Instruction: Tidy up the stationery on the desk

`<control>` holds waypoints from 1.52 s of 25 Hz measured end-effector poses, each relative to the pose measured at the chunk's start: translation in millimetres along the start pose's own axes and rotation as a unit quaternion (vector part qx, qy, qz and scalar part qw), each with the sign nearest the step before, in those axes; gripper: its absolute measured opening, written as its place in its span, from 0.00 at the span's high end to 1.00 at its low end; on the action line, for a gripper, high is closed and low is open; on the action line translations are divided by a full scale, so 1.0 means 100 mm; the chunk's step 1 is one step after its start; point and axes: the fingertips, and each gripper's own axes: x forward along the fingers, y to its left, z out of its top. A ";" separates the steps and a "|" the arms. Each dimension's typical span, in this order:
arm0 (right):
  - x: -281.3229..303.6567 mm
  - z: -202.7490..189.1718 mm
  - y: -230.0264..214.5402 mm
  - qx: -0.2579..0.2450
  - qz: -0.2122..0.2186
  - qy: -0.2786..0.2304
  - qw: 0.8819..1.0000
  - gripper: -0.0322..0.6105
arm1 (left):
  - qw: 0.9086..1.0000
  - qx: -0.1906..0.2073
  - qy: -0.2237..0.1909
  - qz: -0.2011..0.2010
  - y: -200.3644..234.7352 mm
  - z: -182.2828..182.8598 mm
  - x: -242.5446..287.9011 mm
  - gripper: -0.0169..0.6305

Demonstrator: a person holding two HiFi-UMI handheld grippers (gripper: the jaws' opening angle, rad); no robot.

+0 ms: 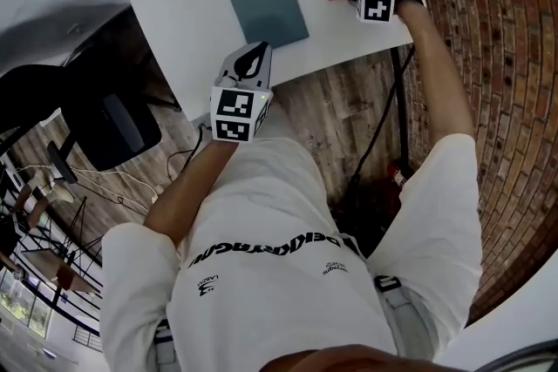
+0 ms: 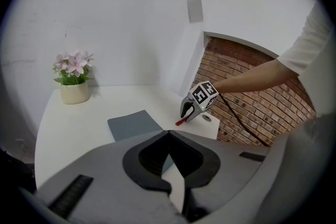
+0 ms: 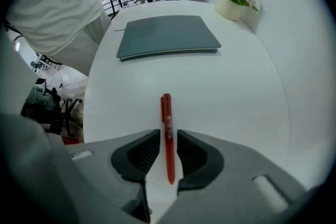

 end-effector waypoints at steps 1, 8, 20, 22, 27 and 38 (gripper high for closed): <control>0.02 0.00 0.00 -0.003 0.002 0.001 1.000 0.80 | 1.000 0.000 0.000 0.001 0.00 -0.01 0.00 0.98; 0.07 -0.02 -0.02 0.000 0.011 -0.004 1.000 0.88 | 1.000 -0.003 0.001 0.002 0.02 -0.04 0.00 0.98; -0.26 0.18 -0.10 0.147 0.006 -0.075 0.986 0.87 | 1.000 0.012 -0.008 -0.001 -0.04 0.03 -0.04 0.98; -0.33 0.26 -0.13 0.192 0.005 -0.100 0.976 0.87 | 1.000 0.016 -0.008 -0.001 -0.06 0.05 -0.06 0.98; -0.48 0.42 -0.23 0.329 0.003 -0.158 0.931 0.87 | 1.000 0.024 -0.013 -0.003 -0.10 0.12 -0.11 0.98; -0.48 0.65 -0.33 0.560 0.028 -0.219 0.798 0.87 | 0.999 0.032 -0.020 0.000 -0.13 0.19 -0.20 0.98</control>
